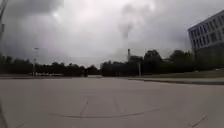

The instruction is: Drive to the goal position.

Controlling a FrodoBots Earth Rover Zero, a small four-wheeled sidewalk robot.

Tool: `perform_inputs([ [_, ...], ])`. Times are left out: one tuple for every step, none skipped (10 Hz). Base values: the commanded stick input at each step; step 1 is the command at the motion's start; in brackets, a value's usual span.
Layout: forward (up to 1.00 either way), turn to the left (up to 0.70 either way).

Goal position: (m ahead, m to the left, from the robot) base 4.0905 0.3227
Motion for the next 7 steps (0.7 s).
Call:
perform_inputs([
  [0.7, 0.0],
  [0.7, 0.0],
  [0.7, 0.0],
  [0.7, 0.0],
  [0.7, 0.0],
  [0.7, 0.0],
  [0.7, 0.0],
])
